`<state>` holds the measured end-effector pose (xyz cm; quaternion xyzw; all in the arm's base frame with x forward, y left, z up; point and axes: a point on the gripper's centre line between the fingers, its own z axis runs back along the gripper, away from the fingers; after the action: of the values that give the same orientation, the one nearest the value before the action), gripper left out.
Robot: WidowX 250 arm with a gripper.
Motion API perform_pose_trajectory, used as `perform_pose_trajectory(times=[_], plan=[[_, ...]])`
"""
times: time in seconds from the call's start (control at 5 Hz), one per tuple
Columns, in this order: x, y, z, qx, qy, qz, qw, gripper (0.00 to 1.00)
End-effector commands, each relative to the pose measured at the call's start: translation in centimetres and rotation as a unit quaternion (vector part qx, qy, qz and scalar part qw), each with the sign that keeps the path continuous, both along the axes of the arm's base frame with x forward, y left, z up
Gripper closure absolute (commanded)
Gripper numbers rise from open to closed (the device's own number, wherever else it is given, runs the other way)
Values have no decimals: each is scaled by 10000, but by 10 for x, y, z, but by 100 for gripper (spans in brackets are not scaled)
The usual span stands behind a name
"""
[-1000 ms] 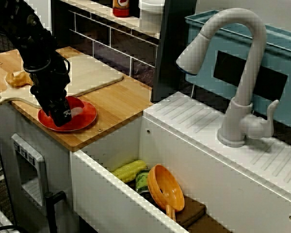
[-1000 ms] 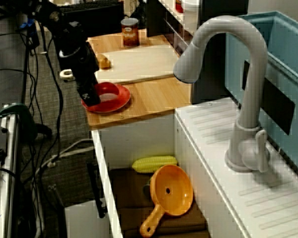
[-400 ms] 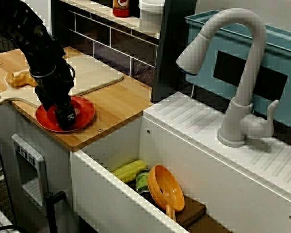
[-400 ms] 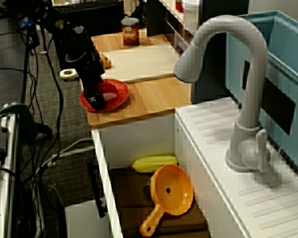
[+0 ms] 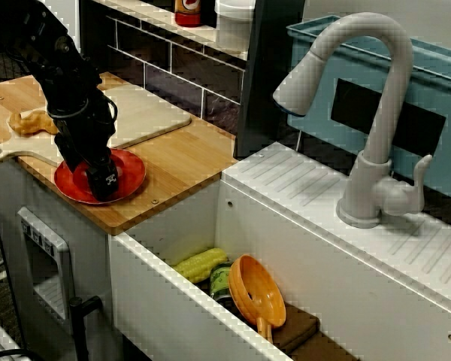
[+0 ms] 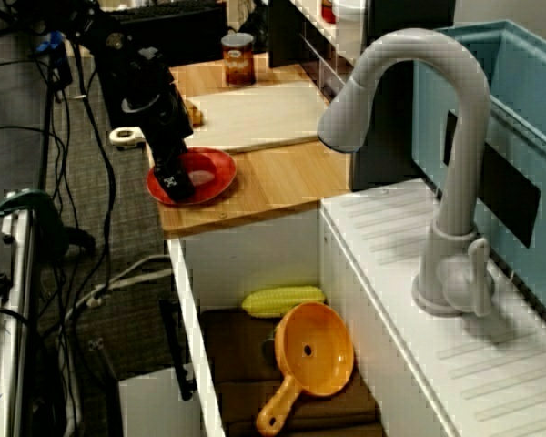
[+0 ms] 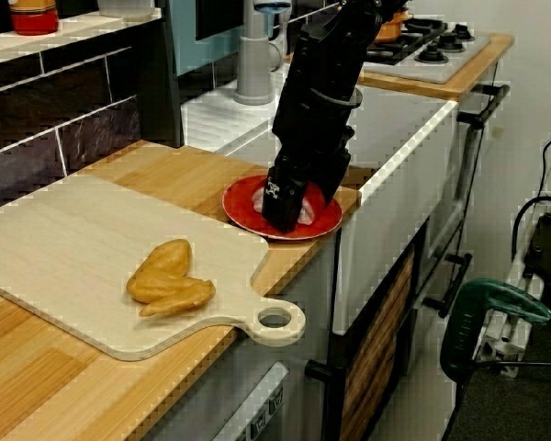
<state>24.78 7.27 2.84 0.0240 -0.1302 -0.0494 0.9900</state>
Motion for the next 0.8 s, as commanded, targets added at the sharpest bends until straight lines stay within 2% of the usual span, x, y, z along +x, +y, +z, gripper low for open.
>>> perform_pose_trajectory(times=[0.0, 0.6], plan=[[14, 13, 29, -122, -116, 8, 9999, 0], [14, 26, 56, -393, -199, -55, 9990, 0]])
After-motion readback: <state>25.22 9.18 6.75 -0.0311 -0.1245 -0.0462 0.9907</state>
